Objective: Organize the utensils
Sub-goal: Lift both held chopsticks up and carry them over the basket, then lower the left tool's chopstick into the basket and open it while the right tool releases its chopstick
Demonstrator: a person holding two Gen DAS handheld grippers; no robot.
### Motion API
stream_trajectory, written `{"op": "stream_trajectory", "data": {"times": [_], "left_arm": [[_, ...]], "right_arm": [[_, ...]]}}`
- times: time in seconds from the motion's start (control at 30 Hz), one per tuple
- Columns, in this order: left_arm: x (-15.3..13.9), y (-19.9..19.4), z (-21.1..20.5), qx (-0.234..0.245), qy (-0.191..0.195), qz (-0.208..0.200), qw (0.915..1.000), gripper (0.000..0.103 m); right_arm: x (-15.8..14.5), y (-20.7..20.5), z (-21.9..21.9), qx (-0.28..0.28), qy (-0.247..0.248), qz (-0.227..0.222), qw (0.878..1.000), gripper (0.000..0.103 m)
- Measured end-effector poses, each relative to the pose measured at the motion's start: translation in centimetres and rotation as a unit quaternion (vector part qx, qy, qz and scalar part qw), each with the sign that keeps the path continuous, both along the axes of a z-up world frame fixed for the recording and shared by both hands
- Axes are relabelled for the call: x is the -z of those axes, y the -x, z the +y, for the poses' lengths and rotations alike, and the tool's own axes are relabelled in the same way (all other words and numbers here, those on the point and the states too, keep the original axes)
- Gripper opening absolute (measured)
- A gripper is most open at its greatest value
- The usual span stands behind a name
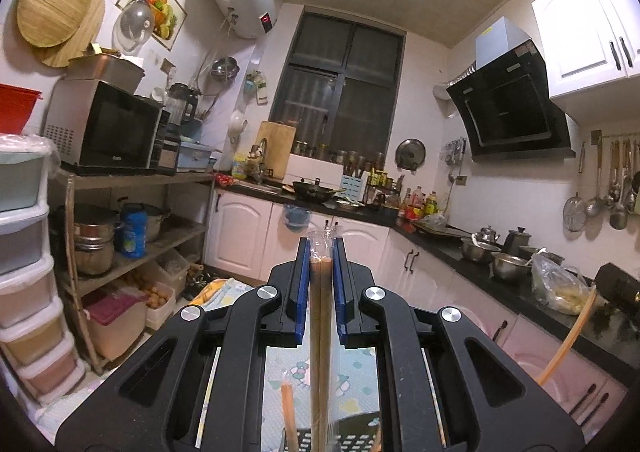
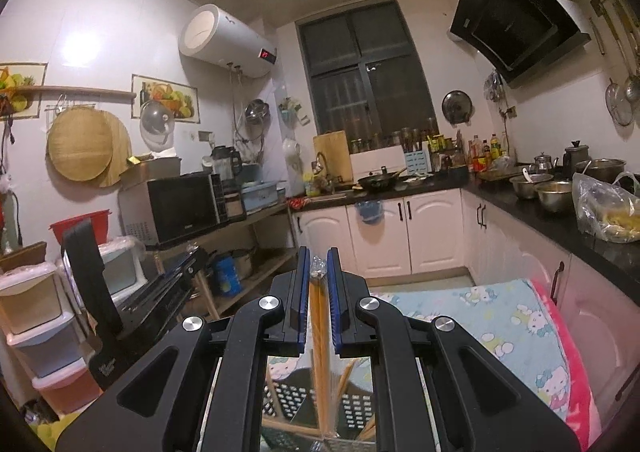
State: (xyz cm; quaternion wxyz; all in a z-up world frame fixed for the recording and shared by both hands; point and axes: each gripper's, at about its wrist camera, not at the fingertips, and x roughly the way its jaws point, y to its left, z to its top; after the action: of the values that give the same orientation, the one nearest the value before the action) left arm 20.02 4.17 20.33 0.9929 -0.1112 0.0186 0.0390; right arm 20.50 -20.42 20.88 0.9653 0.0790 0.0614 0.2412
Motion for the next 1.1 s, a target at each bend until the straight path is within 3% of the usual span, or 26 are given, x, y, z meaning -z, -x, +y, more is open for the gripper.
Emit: {"op": "stream_trajectory", "data": {"times": [0.7,1.1], "left_arm": [[5.4,-2.1,-0.2,0.019,-0.010,0.040,0.9990,0.005],[7.9,-2.4,0.1,0.042,-0.010,0.085,0.9954,0.006]], "right_arm": [[6.7,-3.8,2.2,0.045,0.040,-0.004,0.998,0.009],[9.3,-3.7,2.3,0.043,0.063,0.037,0.996,0.010]]}}
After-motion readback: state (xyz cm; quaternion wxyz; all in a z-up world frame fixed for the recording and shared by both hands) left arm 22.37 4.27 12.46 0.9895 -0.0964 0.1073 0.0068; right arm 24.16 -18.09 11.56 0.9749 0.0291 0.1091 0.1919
